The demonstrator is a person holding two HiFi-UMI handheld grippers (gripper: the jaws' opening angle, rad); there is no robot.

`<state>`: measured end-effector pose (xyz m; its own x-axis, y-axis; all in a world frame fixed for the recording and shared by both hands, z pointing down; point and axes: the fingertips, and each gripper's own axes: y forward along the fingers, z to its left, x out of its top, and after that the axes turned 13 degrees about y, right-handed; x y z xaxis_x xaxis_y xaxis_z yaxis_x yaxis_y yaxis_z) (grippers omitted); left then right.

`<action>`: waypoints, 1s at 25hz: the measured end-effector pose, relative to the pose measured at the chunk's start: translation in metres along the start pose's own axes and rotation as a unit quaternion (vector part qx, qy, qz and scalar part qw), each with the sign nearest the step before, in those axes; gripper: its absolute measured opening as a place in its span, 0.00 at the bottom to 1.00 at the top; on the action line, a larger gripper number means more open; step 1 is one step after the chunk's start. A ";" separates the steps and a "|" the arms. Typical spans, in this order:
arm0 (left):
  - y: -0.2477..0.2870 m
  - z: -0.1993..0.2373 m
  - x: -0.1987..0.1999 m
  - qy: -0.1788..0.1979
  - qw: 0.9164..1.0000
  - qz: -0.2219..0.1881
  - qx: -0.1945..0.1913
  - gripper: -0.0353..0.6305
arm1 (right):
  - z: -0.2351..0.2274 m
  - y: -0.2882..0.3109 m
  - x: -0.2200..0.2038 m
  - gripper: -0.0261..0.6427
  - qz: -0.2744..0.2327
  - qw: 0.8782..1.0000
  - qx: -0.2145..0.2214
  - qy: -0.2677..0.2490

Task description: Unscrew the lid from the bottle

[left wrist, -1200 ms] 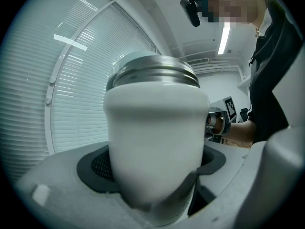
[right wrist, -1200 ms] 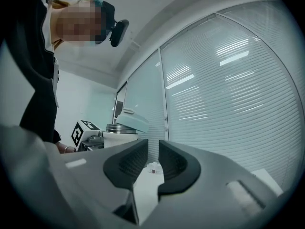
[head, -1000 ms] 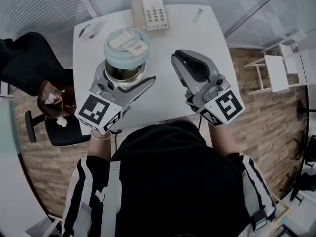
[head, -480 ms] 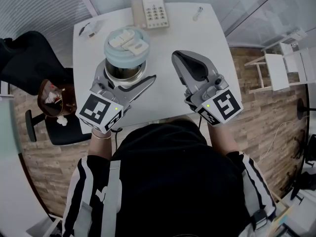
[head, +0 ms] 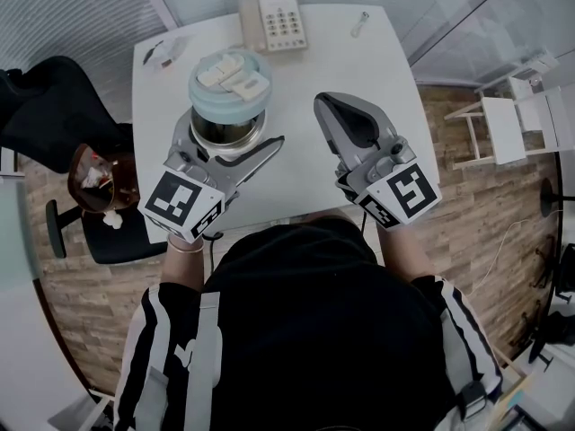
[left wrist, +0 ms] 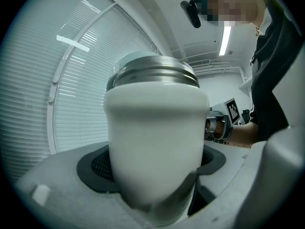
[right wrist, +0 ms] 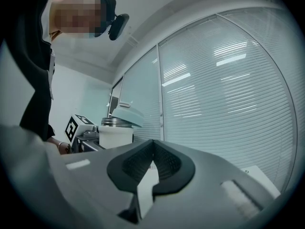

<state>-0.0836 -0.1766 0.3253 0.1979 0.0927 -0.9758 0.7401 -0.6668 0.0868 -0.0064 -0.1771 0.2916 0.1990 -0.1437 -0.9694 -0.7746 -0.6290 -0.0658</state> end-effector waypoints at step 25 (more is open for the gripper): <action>0.002 0.002 0.003 -0.001 1.000 0.000 0.010 0.72 | -0.009 -0.003 0.000 0.04 -0.003 1.000 -0.021 0.004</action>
<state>-0.0833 -0.1793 0.3219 0.1965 0.0923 -0.9761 0.7268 -0.6820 0.0818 0.0011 -0.1826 0.2941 0.2077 -0.1455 -0.9673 -0.7478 -0.6611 -0.0611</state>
